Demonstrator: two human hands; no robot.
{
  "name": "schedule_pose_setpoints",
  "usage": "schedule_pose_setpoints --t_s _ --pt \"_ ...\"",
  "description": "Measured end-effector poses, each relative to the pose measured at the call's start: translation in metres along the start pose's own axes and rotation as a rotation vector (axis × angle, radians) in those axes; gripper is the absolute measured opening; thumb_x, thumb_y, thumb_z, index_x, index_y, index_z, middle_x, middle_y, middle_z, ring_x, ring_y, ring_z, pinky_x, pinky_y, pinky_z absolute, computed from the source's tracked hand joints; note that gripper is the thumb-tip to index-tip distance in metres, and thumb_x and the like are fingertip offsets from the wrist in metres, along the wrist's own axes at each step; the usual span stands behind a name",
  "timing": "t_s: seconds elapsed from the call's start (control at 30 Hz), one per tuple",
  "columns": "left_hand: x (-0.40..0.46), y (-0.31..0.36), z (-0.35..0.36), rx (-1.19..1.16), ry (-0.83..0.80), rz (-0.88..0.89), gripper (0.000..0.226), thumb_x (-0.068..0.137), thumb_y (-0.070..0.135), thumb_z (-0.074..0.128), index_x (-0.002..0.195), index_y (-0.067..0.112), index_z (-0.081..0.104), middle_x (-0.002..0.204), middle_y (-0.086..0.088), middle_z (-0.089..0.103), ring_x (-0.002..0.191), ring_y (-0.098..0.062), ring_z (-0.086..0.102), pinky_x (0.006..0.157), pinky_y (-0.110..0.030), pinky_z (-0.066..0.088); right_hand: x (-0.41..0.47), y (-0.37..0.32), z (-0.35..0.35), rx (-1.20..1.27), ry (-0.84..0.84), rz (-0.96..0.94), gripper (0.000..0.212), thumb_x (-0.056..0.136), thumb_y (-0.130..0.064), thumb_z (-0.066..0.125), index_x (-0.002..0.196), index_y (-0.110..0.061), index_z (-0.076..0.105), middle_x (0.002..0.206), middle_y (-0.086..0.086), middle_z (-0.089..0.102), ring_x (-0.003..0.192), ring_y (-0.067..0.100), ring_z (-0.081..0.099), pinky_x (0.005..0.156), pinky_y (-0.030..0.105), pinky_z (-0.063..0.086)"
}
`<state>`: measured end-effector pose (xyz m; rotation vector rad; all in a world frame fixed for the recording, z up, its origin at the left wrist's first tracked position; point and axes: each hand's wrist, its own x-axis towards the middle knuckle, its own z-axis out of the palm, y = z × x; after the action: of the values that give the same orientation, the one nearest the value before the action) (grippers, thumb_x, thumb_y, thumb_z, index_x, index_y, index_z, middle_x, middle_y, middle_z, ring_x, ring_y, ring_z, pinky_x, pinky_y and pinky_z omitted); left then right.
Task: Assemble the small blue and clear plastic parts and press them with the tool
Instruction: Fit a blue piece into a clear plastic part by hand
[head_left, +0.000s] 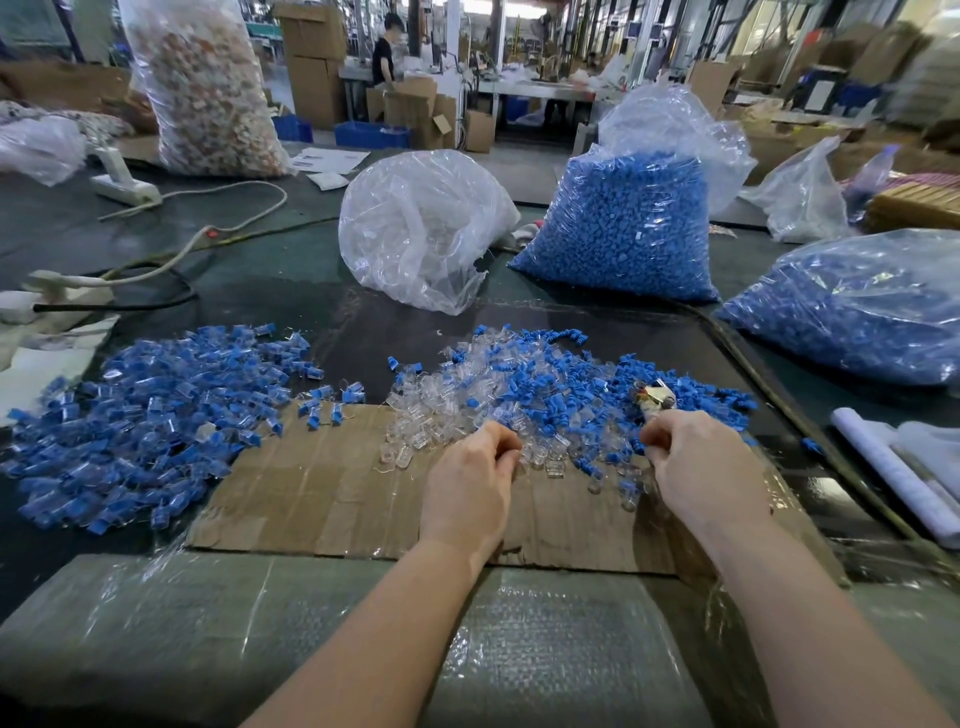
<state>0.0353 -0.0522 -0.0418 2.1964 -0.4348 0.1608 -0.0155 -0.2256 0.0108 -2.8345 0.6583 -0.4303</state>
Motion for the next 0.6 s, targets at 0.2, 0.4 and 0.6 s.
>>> schedule_pose_setpoints --t_s 0.2,0.4,0.6 --pt "0.0 0.0 0.0 -0.008 0.006 -0.003 0.01 0.094 0.02 0.052 0.098 0.022 0.061 0.086 0.009 0.062 0.08 -0.004 0.055 0.072 -0.015 0.044 0.007 -0.002 0.007 -0.081 0.001 0.013 0.015 0.091 -0.018 0.057 0.097 -0.027 0.067 0.098 -0.002 0.066 0.098 0.02 0.055 0.09 0.038 0.037" --pt "0.0 -0.001 0.0 -0.01 -0.003 -0.013 0.01 0.094 0.021 0.052 0.098 0.023 0.061 0.087 0.009 0.062 0.081 -0.005 0.056 0.075 -0.019 0.046 0.017 -0.007 0.011 -0.223 -0.063 0.088 0.023 0.089 -0.044 0.058 0.097 -0.024 0.067 0.094 -0.002 0.063 0.099 0.022 0.056 0.094 0.043 0.034" --pt "0.0 -0.001 0.0 -0.012 -0.001 -0.021 0.009 0.094 0.022 0.053 0.096 0.024 0.061 0.086 0.008 0.064 0.081 -0.007 0.057 0.075 -0.023 0.048 0.029 -0.012 0.015 -0.234 -0.128 0.128 0.014 0.087 -0.037 0.063 0.093 -0.024 0.066 0.081 -0.002 0.057 0.098 0.024 0.053 0.096 0.047 0.029"
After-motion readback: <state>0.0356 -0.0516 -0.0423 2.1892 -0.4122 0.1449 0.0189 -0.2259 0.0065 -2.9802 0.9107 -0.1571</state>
